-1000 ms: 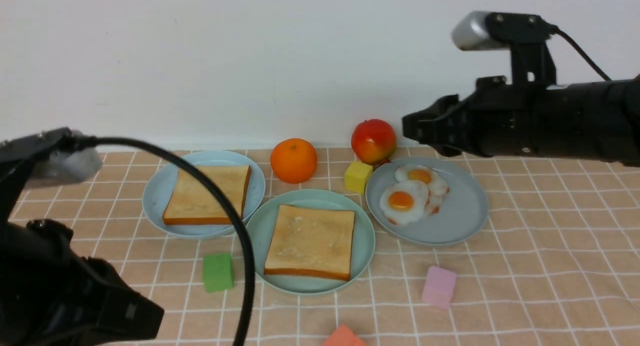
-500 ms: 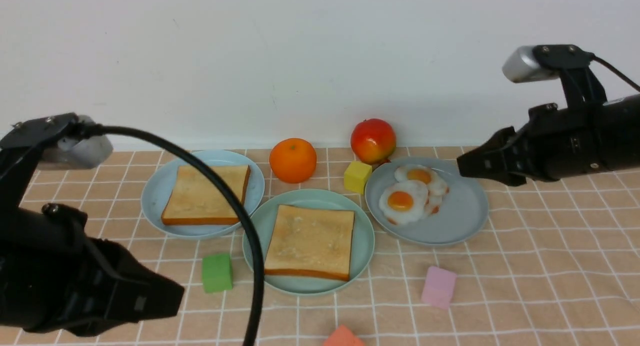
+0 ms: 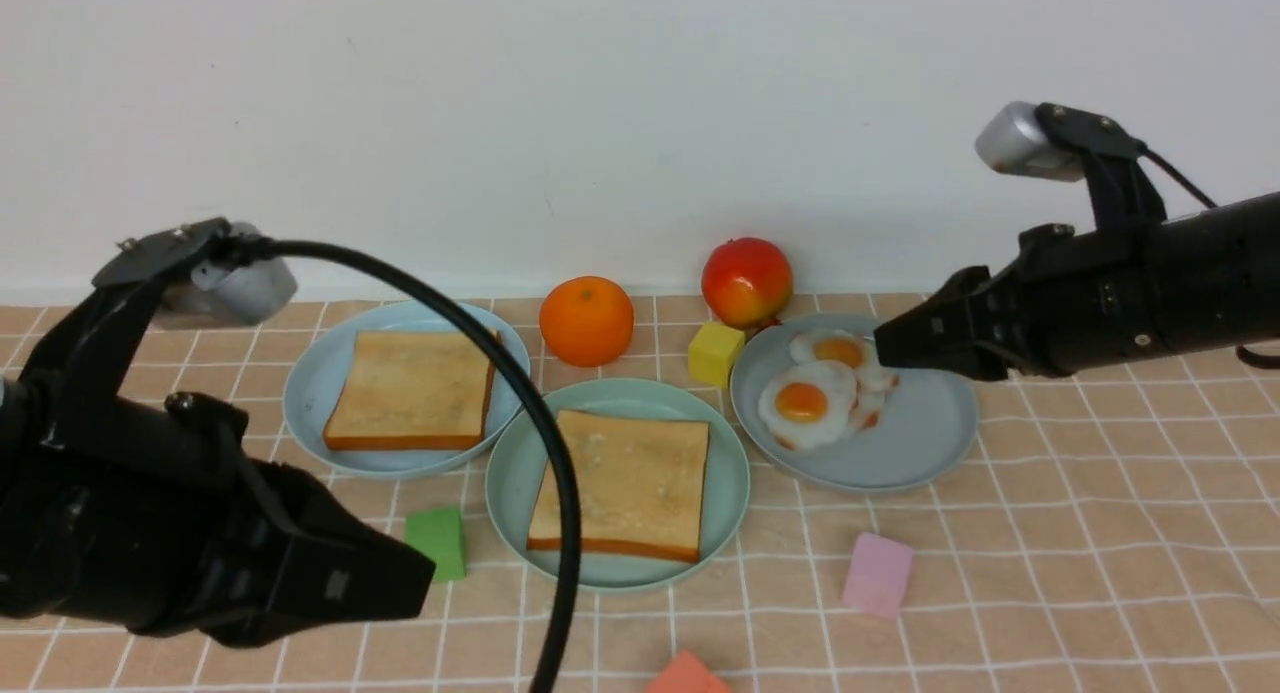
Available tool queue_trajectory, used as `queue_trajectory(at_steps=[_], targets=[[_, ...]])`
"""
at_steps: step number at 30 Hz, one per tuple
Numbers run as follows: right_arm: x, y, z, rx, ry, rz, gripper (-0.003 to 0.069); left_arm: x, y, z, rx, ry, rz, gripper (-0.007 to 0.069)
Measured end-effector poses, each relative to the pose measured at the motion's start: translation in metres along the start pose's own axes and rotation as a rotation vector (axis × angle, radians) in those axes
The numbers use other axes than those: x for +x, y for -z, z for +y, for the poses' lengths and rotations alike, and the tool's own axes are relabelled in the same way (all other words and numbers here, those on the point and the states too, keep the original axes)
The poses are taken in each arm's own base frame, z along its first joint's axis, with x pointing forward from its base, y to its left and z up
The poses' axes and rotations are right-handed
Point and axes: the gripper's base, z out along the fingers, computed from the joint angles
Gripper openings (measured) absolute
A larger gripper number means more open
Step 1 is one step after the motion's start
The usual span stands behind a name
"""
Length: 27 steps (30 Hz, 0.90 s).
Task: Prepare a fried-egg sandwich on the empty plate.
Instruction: Use the right arm to grab a fried egg
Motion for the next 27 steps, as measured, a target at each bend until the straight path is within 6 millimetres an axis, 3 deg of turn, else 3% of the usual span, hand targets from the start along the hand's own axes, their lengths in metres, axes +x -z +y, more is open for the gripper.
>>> queue_trajectory(at_steps=[9,15,19,27], targets=[[-0.006,0.0,-0.002,0.128,0.075,0.124,0.0241,-0.002,0.0,0.001,-0.008,0.0,-0.018,-0.0013],[-0.03,-0.009,-0.012,0.346,-0.11,0.101,0.0242,-0.004,0.0,0.002,-0.023,-0.003,-0.044,-0.001],[-0.044,-0.037,-0.026,0.356,-0.261,0.086,0.0255,-0.005,0.0,0.003,-0.036,-0.011,-0.048,-0.0007],[-0.053,-0.091,-0.051,0.321,-0.332,0.167,0.0367,-0.005,0.0,0.004,-0.04,-0.012,-0.052,-0.0004]])
